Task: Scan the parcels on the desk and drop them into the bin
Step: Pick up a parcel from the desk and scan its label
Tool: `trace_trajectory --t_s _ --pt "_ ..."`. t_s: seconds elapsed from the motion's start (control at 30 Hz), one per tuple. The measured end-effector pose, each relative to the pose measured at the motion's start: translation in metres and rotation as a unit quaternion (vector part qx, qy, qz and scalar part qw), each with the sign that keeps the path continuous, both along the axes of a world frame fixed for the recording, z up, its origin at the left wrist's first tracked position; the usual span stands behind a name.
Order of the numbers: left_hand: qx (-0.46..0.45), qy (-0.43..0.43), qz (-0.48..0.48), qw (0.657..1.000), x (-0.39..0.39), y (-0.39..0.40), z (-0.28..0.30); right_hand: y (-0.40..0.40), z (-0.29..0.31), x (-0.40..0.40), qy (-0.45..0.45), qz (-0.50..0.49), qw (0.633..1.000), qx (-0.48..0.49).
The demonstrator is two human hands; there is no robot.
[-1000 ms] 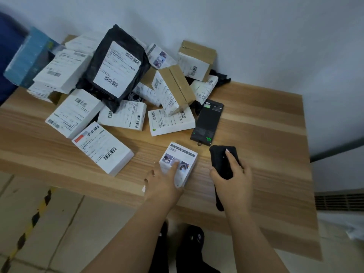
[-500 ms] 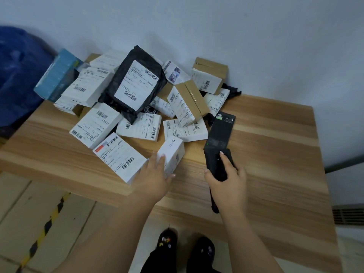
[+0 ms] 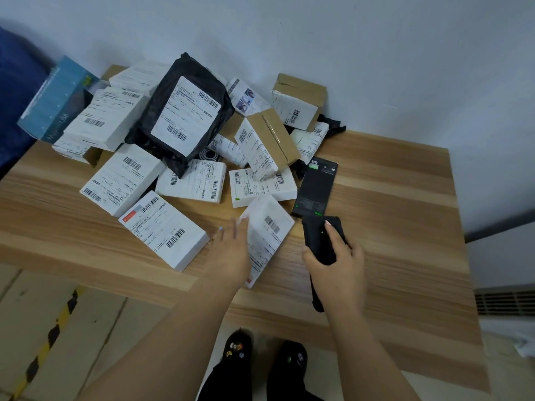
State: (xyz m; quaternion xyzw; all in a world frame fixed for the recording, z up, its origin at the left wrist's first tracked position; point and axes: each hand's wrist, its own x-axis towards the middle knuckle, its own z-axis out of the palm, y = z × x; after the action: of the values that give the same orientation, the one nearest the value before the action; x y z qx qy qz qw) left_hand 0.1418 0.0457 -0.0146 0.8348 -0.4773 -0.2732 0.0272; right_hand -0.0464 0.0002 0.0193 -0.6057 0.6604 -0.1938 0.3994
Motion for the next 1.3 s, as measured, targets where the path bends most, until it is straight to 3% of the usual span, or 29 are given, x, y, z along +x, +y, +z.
trace_trajectory --t_s 0.07,0.17,0.3,0.5,0.63,0.77,0.93,1.3 --pt "-0.012 -0.009 0.037 0.999 -0.005 0.000 -0.005 0.000 -0.001 -0.002 0.001 0.003 1.000 -0.002" --pt "0.047 -0.051 0.029 0.997 -0.012 0.001 -0.018 0.000 -0.005 -0.008 0.001 0.006 1.000 -0.002" --pt "0.092 -0.046 0.038 0.994 -0.021 0.005 -0.029 0.000 -0.011 -0.021 0.010 0.011 1.000 0.007" --pt "0.043 -0.053 0.082 0.994 -0.031 0.007 -0.024 -0.003 -0.013 -0.035 0.003 0.040 0.999 0.010" --pt "0.001 -0.105 0.079 0.991 -0.026 0.015 0.007 -0.014 0.003 -0.029 0.004 0.135 0.991 0.006" --pt "-0.027 -0.197 0.065 0.978 -0.011 0.020 0.046 -0.032 0.039 -0.010 0.018 0.259 0.965 -0.033" --pt "-0.044 -0.284 0.054 0.956 0.004 0.028 0.100 -0.046 0.104 0.016 0.123 0.393 0.900 -0.140" --pt "-0.092 -0.443 0.049 0.891 0.031 0.033 0.232 -0.048 0.223 0.038 0.182 0.491 0.807 -0.274"
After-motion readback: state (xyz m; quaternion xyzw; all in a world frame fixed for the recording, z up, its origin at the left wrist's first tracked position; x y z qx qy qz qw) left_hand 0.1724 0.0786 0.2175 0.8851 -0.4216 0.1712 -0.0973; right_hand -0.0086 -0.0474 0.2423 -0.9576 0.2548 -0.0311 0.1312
